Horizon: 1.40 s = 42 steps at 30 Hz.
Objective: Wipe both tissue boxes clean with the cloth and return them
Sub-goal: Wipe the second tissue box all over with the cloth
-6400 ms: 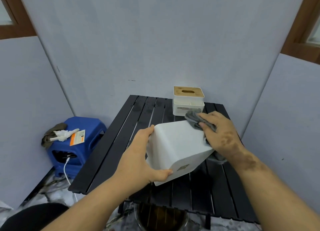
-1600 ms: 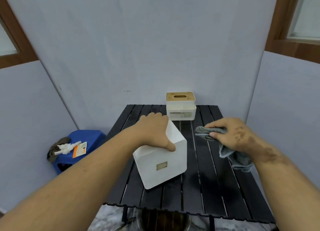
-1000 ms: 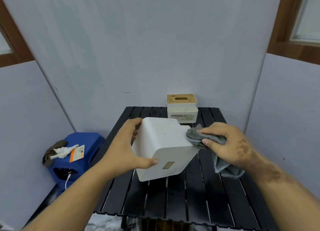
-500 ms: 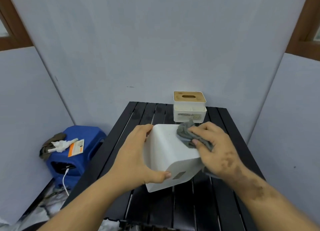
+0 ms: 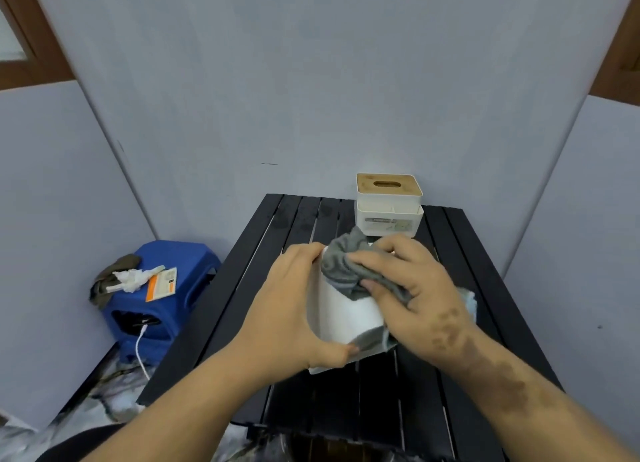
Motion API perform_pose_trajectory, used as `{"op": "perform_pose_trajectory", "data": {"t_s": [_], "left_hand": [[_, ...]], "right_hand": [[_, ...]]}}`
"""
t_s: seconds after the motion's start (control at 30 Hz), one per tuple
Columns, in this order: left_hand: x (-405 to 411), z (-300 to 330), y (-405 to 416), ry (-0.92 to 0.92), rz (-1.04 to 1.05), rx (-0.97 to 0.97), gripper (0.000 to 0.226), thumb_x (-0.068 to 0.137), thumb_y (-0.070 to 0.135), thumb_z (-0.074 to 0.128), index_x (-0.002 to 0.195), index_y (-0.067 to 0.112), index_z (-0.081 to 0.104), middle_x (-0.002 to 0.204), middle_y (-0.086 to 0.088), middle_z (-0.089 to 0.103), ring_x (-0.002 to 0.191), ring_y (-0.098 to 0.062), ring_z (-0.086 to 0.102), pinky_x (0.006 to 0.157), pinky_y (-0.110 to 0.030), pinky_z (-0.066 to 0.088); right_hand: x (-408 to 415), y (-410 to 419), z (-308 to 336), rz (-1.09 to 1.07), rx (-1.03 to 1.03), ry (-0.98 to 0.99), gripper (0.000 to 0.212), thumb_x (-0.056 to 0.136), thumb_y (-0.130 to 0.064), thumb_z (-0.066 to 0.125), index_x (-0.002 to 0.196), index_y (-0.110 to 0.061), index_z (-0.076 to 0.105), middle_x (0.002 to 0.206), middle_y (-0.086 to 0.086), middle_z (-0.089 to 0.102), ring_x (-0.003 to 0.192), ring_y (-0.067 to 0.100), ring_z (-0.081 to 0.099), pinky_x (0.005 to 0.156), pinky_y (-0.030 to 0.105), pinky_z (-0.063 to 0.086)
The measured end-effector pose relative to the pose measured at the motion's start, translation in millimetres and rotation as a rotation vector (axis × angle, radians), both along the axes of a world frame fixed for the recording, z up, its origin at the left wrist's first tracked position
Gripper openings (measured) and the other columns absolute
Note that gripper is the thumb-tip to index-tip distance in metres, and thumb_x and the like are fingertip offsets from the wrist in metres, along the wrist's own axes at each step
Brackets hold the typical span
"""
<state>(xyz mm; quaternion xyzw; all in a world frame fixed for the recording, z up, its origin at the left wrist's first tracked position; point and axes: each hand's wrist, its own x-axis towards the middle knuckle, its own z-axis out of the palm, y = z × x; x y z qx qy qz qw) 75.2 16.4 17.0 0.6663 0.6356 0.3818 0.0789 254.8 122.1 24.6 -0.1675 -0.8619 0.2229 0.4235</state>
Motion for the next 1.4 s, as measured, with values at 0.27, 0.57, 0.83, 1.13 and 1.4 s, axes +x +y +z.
{"op": "perform_pose_trajectory", "data": {"t_s": [0.27,0.57,0.83,1.13,1.4], "left_hand": [[19,-5,-5,-0.019,0.040,0.023,0.101,0.048,0.056,0.089,0.131,0.047,0.032,0.128,0.031,0.035,0.125,0.000,0.037,0.095,-0.029,0.044],[25,-10,-6,-0.061,0.039,0.040,0.107,0.048,0.053,0.088,0.136,0.046,0.029,0.131,0.037,0.027,0.126,0.005,0.032,0.099,-0.025,0.039],[25,-13,-7,-0.018,0.029,0.045,0.109,0.050,0.053,0.090,0.142,0.040,0.033,0.129,0.034,0.028,0.127,0.005,0.031,0.099,-0.022,0.040],[29,-12,-7,-0.022,0.050,0.055,0.097,0.050,0.055,0.084,0.134,0.037,0.038,0.124,0.032,0.032,0.122,0.002,0.035,0.095,-0.029,0.045],[31,-12,-9,-0.021,0.039,0.045,0.119,0.049,0.061,0.082,0.150,0.034,0.027,0.133,0.042,0.015,0.130,0.010,0.023,0.106,-0.026,0.034]], "right_hand": [[9,22,-6,-0.285,-0.211,0.043,0.034,0.091,-0.011,0.066,0.121,-0.026,0.068,0.105,-0.012,0.058,0.105,0.015,0.058,0.094,0.032,0.052],[17,39,-8,-0.220,-0.255,0.067,0.036,0.090,-0.007,0.066,0.120,-0.027,0.068,0.106,-0.018,0.057,0.101,0.017,0.062,0.091,0.041,0.055],[10,17,-2,-0.036,-0.102,0.063,0.032,0.090,-0.013,0.064,0.121,-0.021,0.069,0.110,-0.010,0.059,0.108,0.018,0.059,0.094,0.039,0.051],[3,-3,2,-0.063,-0.019,0.040,0.032,0.089,-0.022,0.059,0.119,-0.025,0.069,0.110,-0.011,0.059,0.109,0.019,0.056,0.094,0.029,0.046],[8,21,-6,-0.335,-0.138,0.030,0.032,0.093,-0.014,0.060,0.122,-0.024,0.067,0.107,-0.009,0.056,0.101,0.022,0.058,0.079,0.025,0.055]]}}
